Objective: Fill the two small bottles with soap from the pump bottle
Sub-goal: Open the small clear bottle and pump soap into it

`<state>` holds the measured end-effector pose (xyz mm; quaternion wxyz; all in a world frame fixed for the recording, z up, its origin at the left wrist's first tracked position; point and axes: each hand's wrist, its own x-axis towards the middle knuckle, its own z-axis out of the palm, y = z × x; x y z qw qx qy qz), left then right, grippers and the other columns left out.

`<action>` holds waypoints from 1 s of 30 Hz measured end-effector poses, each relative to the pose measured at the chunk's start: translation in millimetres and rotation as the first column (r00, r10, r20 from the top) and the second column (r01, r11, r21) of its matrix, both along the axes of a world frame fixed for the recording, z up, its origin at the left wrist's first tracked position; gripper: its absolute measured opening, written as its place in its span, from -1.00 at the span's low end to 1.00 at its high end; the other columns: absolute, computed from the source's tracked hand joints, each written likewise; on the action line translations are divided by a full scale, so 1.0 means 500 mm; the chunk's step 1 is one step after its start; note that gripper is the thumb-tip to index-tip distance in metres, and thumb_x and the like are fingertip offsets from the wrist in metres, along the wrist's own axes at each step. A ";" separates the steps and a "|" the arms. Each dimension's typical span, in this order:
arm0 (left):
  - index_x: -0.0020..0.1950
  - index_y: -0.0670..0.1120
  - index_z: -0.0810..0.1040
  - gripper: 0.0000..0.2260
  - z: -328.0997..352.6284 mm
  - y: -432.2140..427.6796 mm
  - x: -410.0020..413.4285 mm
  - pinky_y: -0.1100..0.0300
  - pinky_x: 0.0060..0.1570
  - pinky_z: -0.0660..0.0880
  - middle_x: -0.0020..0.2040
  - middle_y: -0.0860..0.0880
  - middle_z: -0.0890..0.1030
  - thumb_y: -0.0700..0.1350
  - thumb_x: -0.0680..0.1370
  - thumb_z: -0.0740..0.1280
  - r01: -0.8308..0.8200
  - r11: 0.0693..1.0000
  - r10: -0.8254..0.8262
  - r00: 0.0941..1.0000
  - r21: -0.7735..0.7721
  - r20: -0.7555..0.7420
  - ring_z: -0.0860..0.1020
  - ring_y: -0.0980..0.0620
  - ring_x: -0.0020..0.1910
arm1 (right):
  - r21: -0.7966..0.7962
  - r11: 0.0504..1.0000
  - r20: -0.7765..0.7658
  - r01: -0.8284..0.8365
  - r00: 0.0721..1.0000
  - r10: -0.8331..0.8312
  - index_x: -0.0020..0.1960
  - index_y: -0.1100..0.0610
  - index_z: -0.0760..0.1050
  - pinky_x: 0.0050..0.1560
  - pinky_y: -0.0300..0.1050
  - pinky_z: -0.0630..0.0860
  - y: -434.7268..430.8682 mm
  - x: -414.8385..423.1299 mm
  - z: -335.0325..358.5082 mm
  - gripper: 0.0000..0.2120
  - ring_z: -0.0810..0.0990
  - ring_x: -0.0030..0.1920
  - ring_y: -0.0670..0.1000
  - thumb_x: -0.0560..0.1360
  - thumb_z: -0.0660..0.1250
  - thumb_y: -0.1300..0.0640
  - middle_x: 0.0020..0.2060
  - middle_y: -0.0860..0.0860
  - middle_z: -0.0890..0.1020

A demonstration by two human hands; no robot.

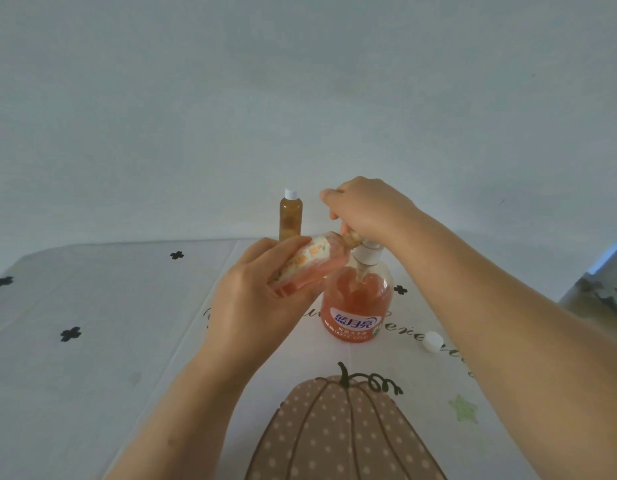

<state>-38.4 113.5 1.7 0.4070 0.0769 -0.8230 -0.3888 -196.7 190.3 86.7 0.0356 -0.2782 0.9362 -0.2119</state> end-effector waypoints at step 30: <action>0.17 0.11 0.63 -0.45 -0.001 0.004 -0.001 0.35 -0.23 0.47 -0.08 0.18 0.58 0.35 0.29 0.32 0.004 0.999 -0.004 1.000 0.037 -0.011 0.59 0.18 -0.14 | -0.009 0.999 -0.035 0.050 0.998 -0.051 -0.01 0.14 0.61 -0.03 -0.06 0.54 0.000 0.004 0.008 -0.59 0.66 -0.11 0.10 0.63 0.05 -0.05 -0.14 0.04 0.71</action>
